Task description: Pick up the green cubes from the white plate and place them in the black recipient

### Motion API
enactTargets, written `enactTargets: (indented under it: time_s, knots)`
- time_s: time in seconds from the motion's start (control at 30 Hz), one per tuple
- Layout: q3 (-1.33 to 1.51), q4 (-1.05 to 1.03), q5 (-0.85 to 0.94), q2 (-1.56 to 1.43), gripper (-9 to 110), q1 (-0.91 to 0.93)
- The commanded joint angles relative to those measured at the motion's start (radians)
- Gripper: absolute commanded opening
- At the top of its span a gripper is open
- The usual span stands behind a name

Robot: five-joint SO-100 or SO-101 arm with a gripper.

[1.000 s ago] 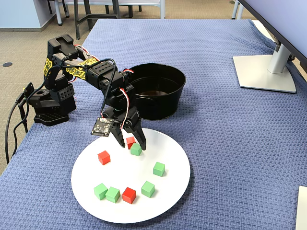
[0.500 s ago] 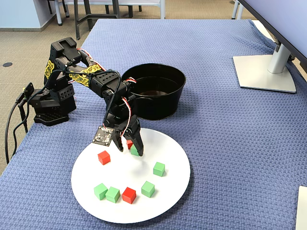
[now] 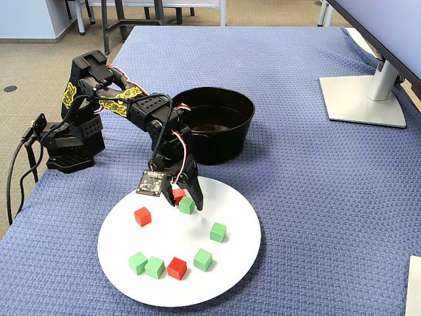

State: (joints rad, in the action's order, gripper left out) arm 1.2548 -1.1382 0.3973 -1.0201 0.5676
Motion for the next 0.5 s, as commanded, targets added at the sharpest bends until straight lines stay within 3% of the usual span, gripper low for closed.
enactTargets:
  time_s: [0.0, 0.47]
  knots:
    - [0.003, 0.025, 0.009, -0.041, 21, -0.026]
    - [0.021, 0.044, 0.006, -0.052, 14, -0.037]
